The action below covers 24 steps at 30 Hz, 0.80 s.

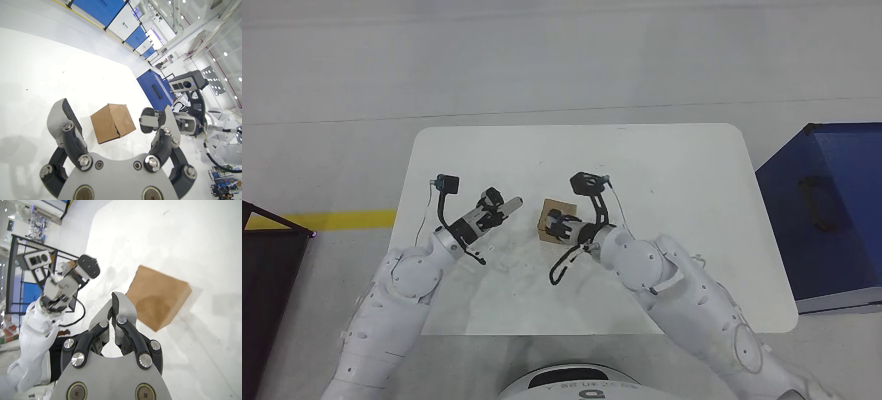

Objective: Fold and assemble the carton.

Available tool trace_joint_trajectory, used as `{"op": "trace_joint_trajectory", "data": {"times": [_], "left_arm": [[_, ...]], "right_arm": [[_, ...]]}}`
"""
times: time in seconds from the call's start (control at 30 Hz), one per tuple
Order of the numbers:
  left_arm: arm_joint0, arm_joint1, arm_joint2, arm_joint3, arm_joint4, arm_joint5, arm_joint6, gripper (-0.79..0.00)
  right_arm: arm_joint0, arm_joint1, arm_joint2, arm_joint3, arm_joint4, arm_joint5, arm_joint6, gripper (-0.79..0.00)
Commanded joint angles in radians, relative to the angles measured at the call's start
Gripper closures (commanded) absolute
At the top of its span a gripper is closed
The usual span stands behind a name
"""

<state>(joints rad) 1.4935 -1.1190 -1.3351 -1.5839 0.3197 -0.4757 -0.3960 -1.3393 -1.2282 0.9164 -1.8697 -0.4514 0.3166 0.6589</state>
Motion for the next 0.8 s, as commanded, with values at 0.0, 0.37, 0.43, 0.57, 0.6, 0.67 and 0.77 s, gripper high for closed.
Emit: {"op": "trace_joint_trajectory", "data": {"times": [0.0, 0.37, 0.43, 0.57, 0.6, 0.67, 0.77], "left_arm": [[-0.007, -0.001, 0.006, 0.003, -0.001, 0.003, -0.003, -0.785], [-0.024, -0.001, 0.018, 0.012, 0.002, 0.008, -0.018, -0.785], [-0.026, -0.001, 0.017, 0.011, 0.001, 0.01, -0.02, -0.785], [-0.028, 0.0, 0.018, 0.011, 0.004, 0.01, -0.022, -0.785], [-0.028, 0.0, 0.019, 0.012, 0.004, 0.01, -0.022, -0.785], [-0.03, 0.0, 0.021, 0.012, 0.005, 0.01, -0.025, -0.785], [-0.032, 0.0, 0.023, 0.015, 0.003, 0.01, -0.03, -0.785]], "right_arm": [[-0.013, 0.01, -0.01, 0.014, -0.038, -0.06, 0.089, 0.0], [0.015, -0.008, -0.034, 0.142, -0.063, 0.069, 0.012, 0.0], [0.01, -0.007, -0.033, 0.14, -0.067, 0.065, 0.022, 0.0], [0.001, 0.001, -0.04, 0.131, -0.097, 0.052, 0.094, 0.0], [0.001, 0.001, -0.041, 0.131, -0.102, 0.055, 0.101, 0.0], [0.008, -0.002, -0.031, 0.138, -0.083, 0.073, 0.079, 0.0], [0.016, -0.012, -0.018, 0.162, -0.027, 0.082, 0.014, 0.0]]}}
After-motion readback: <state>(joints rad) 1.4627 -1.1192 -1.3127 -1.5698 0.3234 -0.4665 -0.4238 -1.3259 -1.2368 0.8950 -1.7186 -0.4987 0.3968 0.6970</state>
